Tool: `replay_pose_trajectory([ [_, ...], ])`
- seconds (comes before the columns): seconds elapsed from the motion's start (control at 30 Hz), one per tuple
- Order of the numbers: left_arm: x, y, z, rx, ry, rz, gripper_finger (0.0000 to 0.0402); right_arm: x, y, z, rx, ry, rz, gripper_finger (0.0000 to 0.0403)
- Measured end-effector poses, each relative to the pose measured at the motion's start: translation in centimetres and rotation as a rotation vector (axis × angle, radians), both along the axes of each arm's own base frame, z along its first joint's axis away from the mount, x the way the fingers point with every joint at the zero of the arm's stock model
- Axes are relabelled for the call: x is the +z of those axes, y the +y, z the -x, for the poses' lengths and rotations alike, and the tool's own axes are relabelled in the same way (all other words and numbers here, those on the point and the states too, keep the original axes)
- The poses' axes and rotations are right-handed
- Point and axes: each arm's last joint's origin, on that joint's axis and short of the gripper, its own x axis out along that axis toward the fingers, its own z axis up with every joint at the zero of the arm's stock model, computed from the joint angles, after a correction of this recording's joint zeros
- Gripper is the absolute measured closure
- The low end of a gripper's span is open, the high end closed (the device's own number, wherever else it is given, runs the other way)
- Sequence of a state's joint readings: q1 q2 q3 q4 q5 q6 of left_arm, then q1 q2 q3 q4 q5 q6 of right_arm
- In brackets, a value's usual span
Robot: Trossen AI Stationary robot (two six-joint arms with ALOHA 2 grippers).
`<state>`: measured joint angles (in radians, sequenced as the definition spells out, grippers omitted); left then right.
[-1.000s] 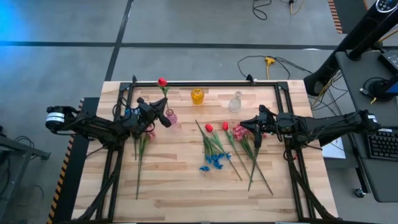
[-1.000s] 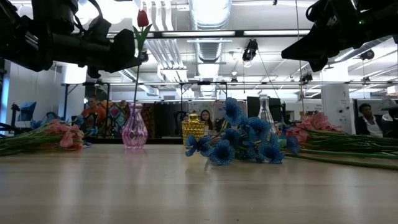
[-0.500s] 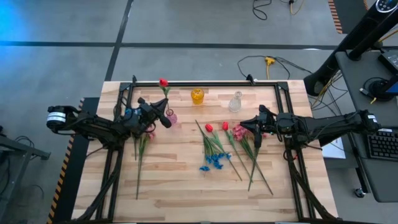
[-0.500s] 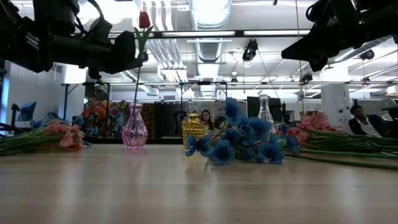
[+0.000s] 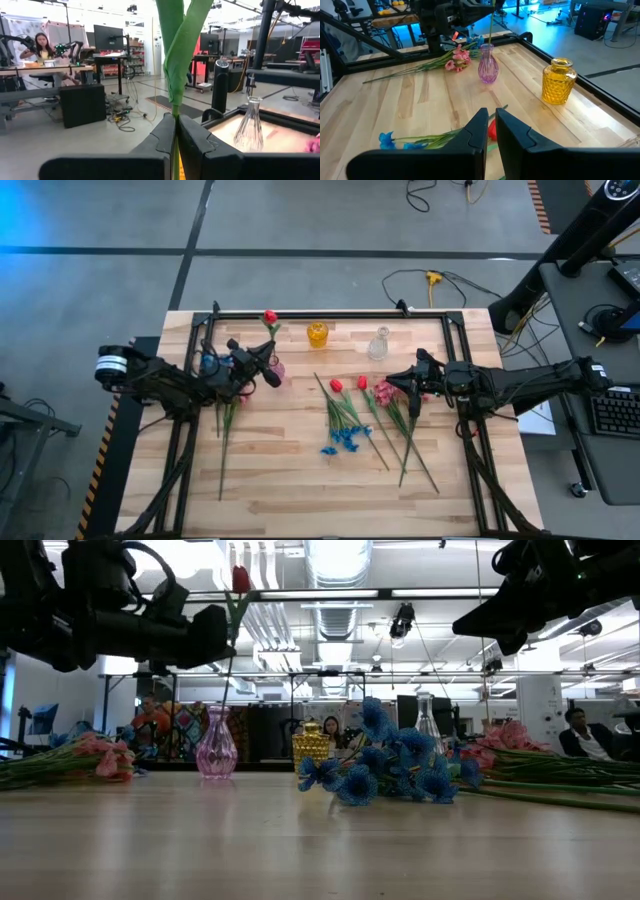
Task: Sort flowers into vase by color
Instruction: Put the left red flower into the violet vase
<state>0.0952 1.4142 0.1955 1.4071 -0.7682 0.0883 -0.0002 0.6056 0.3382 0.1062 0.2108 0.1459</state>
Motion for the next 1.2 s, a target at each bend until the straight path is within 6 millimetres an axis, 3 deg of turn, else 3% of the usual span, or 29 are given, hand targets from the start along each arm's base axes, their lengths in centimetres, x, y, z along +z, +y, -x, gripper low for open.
replay_pose_trajectory([
  [1.07, -0.5, 0.03, -0.11, 0.007, 0.012, 0.016, 0.0401, -0.07, 0.0, 0.02, 0.0, 0.007, -0.002, 0.0374],
  [1.2, -0.5, 0.03, -0.11, 0.007, 0.012, 0.016, 0.0383, -0.07, -0.01, 0.02, -0.001, 0.007, -0.002, 0.0374],
])
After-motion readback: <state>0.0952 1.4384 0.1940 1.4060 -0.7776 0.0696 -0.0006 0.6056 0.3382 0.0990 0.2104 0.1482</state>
